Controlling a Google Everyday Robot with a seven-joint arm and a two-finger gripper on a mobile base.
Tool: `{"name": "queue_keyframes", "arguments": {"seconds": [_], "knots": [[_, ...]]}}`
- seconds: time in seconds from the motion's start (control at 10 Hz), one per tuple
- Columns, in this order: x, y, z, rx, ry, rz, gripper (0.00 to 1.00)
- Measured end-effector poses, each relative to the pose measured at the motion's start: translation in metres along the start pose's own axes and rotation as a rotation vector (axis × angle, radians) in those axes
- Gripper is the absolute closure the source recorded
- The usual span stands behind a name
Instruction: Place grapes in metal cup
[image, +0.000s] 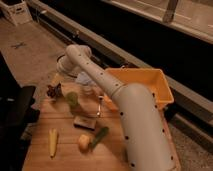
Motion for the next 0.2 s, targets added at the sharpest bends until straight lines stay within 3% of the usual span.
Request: {"name": "queue_keyframes", "arguments": {"seconds": [0.1,0.2], "knots": [[-0.0015,-0.005,-0.0114,0.021,0.007,-0.004,0.2],[0.0002,-0.0044,-0.0101,0.02,0.009,-0.003,0.2]]}}
